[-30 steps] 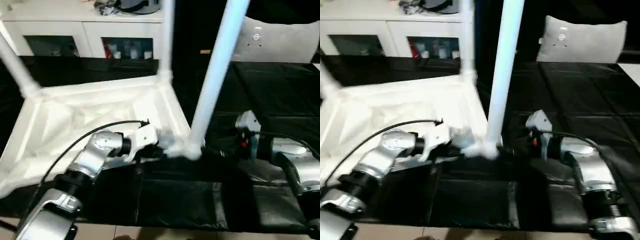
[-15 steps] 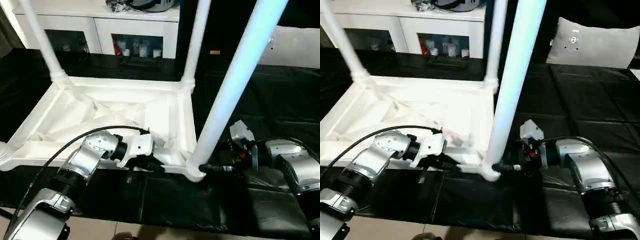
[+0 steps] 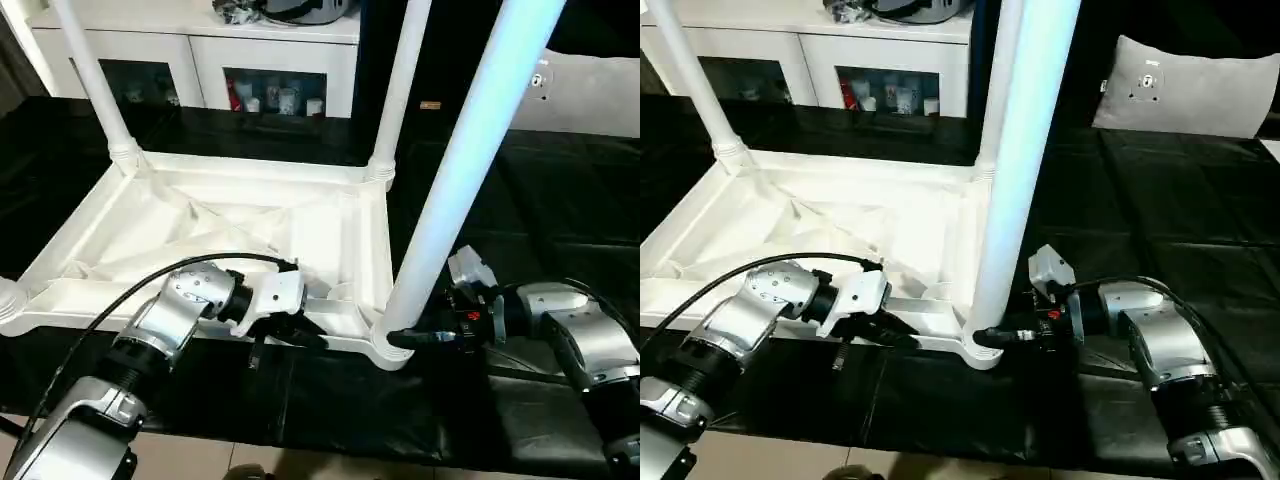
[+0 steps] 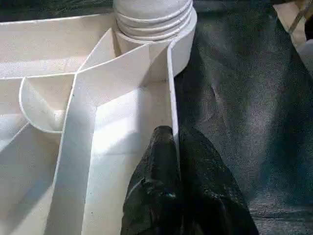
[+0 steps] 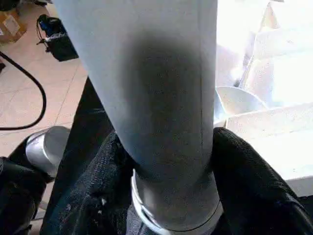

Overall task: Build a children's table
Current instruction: Rotate leg to tighten

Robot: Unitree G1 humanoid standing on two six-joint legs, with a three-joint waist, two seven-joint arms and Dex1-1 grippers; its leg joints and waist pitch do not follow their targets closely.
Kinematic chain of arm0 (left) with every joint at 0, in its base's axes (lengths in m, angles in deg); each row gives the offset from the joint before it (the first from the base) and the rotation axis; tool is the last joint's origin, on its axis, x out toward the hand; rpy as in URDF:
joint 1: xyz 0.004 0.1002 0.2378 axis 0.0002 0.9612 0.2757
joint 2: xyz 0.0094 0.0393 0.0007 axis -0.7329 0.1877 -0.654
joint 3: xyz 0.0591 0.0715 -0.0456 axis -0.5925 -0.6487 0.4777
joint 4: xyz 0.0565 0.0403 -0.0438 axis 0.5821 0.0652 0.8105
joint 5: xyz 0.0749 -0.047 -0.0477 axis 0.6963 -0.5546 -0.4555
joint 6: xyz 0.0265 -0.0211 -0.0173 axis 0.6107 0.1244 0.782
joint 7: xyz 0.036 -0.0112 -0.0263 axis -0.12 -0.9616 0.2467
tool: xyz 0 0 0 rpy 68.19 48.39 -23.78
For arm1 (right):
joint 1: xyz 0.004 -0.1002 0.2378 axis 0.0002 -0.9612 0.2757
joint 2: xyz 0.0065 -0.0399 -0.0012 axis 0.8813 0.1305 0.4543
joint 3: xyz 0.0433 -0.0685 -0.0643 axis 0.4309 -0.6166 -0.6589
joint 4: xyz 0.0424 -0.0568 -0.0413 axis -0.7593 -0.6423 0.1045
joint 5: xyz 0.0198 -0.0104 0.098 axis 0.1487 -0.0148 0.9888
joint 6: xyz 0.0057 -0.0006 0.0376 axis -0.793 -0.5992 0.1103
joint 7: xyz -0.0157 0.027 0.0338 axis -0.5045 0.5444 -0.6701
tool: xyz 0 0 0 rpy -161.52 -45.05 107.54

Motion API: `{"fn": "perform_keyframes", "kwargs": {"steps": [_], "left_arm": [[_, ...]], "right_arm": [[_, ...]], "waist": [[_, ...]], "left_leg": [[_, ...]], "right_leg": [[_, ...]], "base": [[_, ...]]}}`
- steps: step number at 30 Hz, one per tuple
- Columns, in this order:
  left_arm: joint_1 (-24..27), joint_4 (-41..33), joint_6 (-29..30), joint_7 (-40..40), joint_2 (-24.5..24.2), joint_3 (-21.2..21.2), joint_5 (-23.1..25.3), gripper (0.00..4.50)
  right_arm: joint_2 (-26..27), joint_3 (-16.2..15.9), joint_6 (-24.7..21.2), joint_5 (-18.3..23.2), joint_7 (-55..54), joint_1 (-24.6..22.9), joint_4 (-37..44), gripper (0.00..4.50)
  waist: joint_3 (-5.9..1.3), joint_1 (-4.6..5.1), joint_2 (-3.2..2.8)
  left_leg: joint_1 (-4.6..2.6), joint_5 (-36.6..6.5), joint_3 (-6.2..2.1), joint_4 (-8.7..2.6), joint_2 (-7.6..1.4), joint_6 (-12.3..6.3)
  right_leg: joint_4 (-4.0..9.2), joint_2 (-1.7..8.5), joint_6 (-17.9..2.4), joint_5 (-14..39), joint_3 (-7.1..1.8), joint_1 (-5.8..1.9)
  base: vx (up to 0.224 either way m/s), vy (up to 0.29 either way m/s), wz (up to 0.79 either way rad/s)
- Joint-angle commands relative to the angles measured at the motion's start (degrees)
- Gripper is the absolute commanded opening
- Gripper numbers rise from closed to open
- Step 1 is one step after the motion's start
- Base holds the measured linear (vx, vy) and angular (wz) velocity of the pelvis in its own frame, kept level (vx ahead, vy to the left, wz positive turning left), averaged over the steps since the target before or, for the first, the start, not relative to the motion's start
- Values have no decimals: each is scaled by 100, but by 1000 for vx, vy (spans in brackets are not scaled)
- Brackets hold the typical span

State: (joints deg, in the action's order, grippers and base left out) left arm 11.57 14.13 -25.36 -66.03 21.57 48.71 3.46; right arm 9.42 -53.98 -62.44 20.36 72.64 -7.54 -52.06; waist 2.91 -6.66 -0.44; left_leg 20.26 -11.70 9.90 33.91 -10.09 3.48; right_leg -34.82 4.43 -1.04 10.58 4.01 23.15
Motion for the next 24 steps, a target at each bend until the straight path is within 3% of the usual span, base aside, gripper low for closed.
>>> {"fn": "perform_keyframes", "kwargs": {"steps": [1,3,4,5,6,8,9,14,15,16,17,18,20,22,24], "left_arm": [[85,-263,156,-250,60,-121,-138,0],[121,-419,547,88,135,-35,-115,0],[121,-424,625,218,166,-12,-80,0],[115,-419,886,725,325,86,12,0],[115,-426,981,869,382,120,20,0],[126,-487,1206,1131,498,171,39,0],[135,-552,1422,1422,625,223,80,0],[126,-819,2263,2444,1170,396,217,0],[126,-819,2263,2444,1170,396,217,0],[-28,-571,2314,3034,1432,482,382,0],[-65,-515,2331,3185,1493,502,429,0],[-164,-402,2318,3447,1636,544,484,0],[-240,-380,2371,3599,1742,552,528,0],[-261,-451,2465,3669,1799,564,544,0],[-258,-499,2519,3710,1791,567,568,0]], "right_arm": [[101,14,-236,193,-78,-76,185,205],[292,66,-516,118,-655,-147,372,203],[358,70,-557,47,-858,-148,380,203],[661,116,-728,-180,-1625,-126,376,202],[761,134,-763,-243,-1855,-119,376,201],[959,193,-853,-332,-2273,-78,321,199],[1175,237,-908,-468,-2743,-19,241,199],[2132,542,-995,-991,-4940,400,-216,196],[2132,542,-995,-991,-4940,400,-216,196],[2496,769,-901,-1064,-5773,646,-645,196],[2584,829,-897,-1069,-5961,697,-732,196],[2699,881,-824,-1141,-6265,774,-894,196],[2752,858,-713,-1278,-6480,803,-985,196],[2829,939,-606,-1250,-6531,796,-1008,196],[2862,1062,-413,-1151,-6507,780,-965,250]], "waist": [[-361,5,44],[-345,20,61],[-340,33,15],[-319,65,27],[-285,106,52],[-282,164,57],[-283,197,20],[-286,426,35],[-293,442,53],[-292,464,55],[-301,485,35],[-324,466,84],[-325,441,50],[-357,411,45],[-369,393,36]], "left_leg": [[0,-668,-57,-372,-335,-437],[4,-726,-63,-387,-329,-401],[3,-783,-63,-390,-334,-370],[0,-926,-63,-400,-310,-286],[1,-1128,-79,-426,-278,-170],[-14,-1258,-99,-435,-260,-52],[-21,-1309,-119,-448,-262,-30],[2,-1439,-141,-449,-233,59],[6,-1407,-141,-443,-225,57],[1,-1368,-125,-429,-224,18],[-10,-1361,-122,-417,-206,13],[5,-1210,-117,-420,-216,-29],[0,-1089,-98,-418,-236,-68],[20,-838,-91,-404,-243,-133],[28,-652,-76,-383,-239,-238]], "right_leg": [[375,429,-1322,1077,-288,-331],[397,420,-1292,1203,-283,-328],[395,422,-1283,1278,-288,-310],[441,415,-1205,1582,-283,-308],[519,420,-1007,2186,-267,-304],[573,438,-768,2784,-267,-301],[597,434,-678,2927,-261,-290],[598,405,-696,2859,-243,-263],[601,407,-673,2891,-241,-269],[613,404,-673,2868,-257,-245],[618,397,-682,2879,-255,-228],[605,396,-704,2635,-265,-257],[554,385,-828,2166,-284,-244],[477,386,-988,1513,-303,-286],[432,392,-1142,1021,-307,-312]], "base": [[0,0,0],[0,0,0],[0,0,0],[0,0,0],[0,0,0],[0,0,0],[0,0,0],[0,0,0],[0,0,0],[0,0,0],[0,0,0],[0,0,0],[0,0,0],[0,0,0],[0,0,0]]}}
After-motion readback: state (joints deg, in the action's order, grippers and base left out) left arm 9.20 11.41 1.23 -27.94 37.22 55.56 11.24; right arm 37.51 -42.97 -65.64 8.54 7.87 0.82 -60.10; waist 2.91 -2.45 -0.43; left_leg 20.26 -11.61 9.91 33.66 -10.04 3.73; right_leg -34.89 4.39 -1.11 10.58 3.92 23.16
